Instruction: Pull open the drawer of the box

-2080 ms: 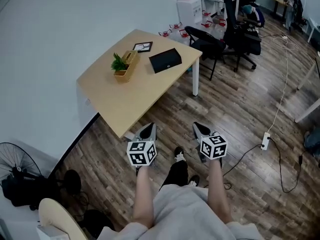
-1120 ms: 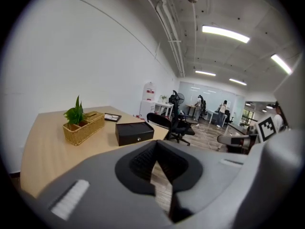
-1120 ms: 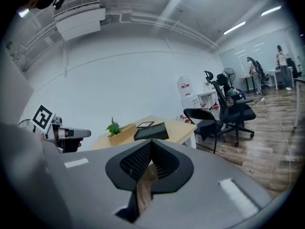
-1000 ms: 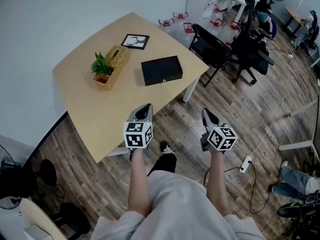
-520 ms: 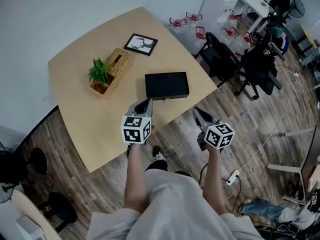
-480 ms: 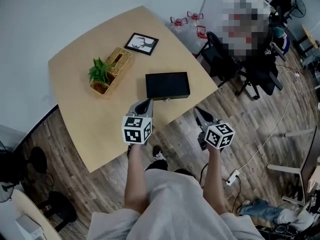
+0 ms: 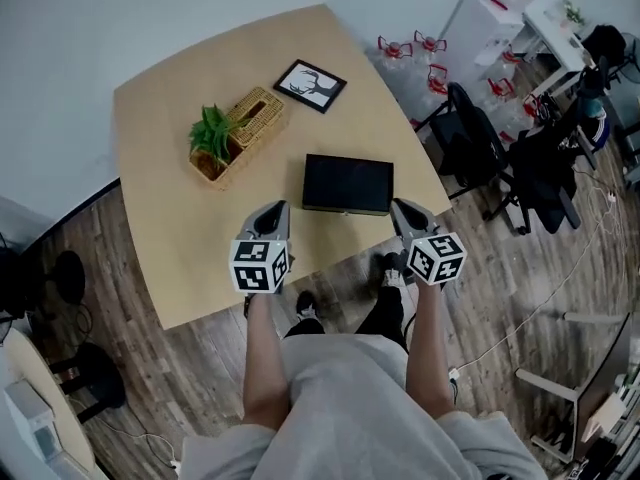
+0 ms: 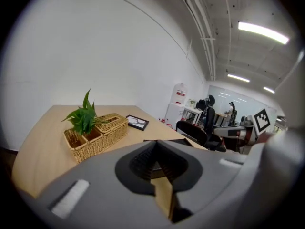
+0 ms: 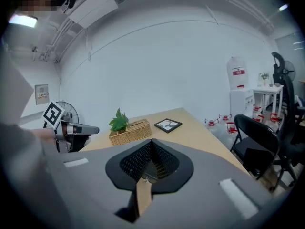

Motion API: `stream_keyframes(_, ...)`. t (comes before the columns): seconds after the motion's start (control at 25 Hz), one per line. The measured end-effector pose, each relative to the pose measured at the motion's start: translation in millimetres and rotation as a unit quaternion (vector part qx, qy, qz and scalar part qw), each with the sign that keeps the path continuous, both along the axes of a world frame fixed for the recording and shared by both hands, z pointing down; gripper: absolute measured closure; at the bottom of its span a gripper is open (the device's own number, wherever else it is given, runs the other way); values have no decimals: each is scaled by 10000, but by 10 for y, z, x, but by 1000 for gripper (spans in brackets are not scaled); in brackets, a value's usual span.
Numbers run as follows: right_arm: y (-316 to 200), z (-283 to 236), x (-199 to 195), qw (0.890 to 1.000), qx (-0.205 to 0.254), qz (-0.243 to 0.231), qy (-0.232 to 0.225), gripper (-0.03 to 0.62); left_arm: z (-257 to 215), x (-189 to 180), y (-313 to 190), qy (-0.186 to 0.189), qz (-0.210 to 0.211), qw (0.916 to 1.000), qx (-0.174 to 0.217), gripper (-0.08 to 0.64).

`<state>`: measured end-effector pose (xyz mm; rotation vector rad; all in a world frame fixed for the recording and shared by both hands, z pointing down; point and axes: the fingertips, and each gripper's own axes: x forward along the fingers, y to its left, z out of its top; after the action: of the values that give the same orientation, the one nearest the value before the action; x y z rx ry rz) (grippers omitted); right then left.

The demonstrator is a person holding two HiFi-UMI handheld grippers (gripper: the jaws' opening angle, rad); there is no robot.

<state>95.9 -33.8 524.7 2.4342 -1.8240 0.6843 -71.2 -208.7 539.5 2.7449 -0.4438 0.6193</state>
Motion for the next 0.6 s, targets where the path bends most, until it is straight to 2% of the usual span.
stream_keyframes(0.16,-322,88,342,9975,-131,-692,18,591,128,117,-16,-5,-490,9988,-71,506)
stream_keyframes(0.28,-602,130,509,9907,-303,-1327,26,591,161,244,-25,38,-888,9958,-200,507)
stream_keyframes(0.4,-769,257,601,9824,-450,-1805,-190,591,289,412,92,-95,-1065,9940,-209,506)
stream_keyframes(0.48,-891,386,614,9738,-603,-2179,-250,591,414,530,145,-126,-1220,9921,-245,506)
stream_keyframes(0.6,-991,578,563,9543,-925,-2840,-81,591,656,662,295,-257,-1373,9896,-338,506)
